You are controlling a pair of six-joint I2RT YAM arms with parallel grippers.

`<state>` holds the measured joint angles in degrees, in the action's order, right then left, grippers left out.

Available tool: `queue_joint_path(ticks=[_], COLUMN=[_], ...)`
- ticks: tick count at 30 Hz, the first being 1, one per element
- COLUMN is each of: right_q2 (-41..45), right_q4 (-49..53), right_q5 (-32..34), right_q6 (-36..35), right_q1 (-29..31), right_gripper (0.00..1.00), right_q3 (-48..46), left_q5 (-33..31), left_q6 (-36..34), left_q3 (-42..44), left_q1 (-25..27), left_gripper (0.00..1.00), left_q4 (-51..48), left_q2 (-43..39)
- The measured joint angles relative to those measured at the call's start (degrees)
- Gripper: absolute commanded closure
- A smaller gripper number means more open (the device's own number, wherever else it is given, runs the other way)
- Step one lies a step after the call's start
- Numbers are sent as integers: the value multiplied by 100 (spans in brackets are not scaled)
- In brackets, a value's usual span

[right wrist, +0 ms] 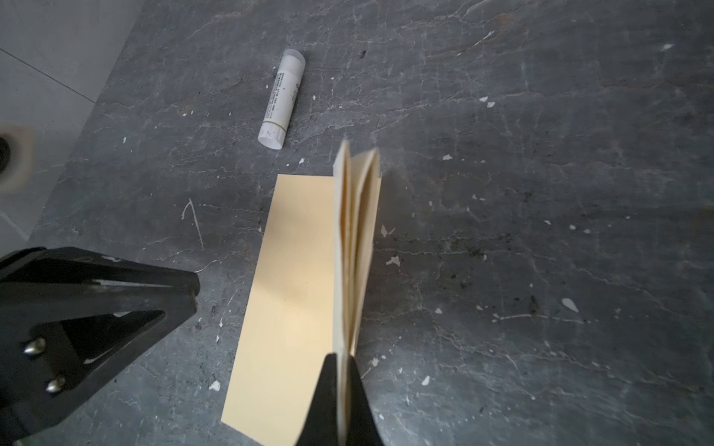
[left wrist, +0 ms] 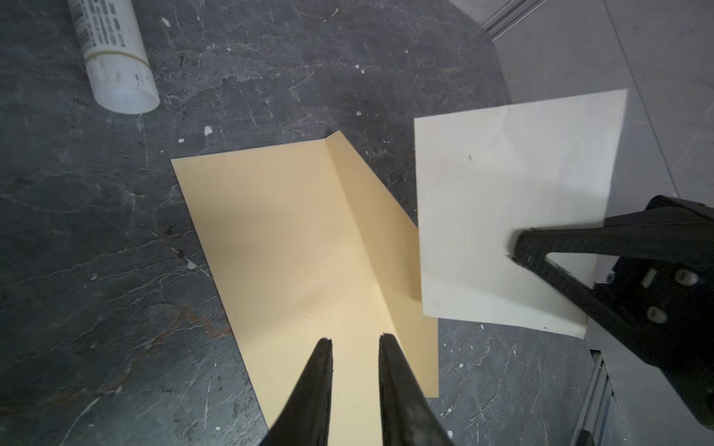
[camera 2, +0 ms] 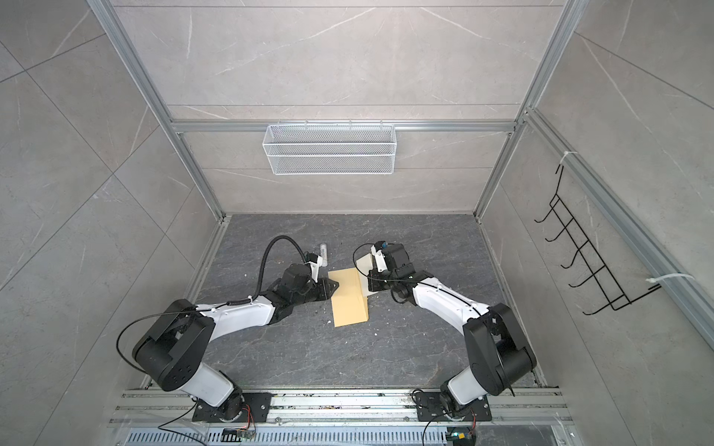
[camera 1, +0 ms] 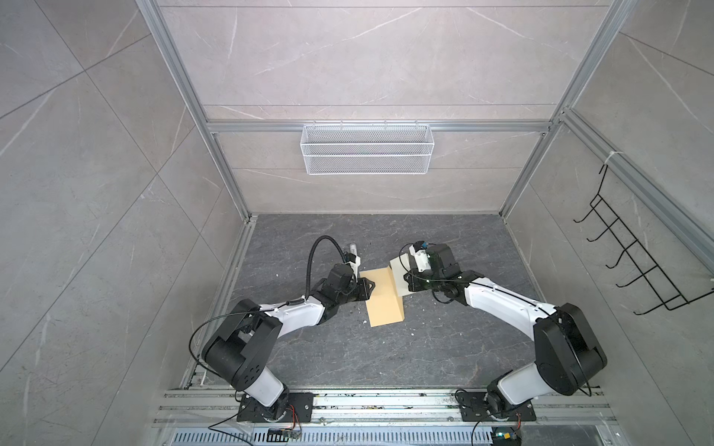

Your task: Place the letter into the envelope and seal it

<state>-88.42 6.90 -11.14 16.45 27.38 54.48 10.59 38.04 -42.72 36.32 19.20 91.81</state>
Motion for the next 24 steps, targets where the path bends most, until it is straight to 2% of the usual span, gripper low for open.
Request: queue_joint_path(ticks=[13, 16, 24], right_q2=[-363, -433, -636], right_q4=[-4, -4, 7], right_q5=[295, 306, 385], right_q6=[-50, -46, -39], right_q1=[0, 0, 0], right_gripper=[100, 100, 100], right_q3=[61, 66, 127], left_q5=[-160, -153, -151], left_q6=[352, 417, 459], left_q3=[-57, -101, -247], left_q1=[9, 9, 9], left_gripper=[87, 94, 97], left_q4=[-173, -262, -374], left_q2=[527, 621, 800])
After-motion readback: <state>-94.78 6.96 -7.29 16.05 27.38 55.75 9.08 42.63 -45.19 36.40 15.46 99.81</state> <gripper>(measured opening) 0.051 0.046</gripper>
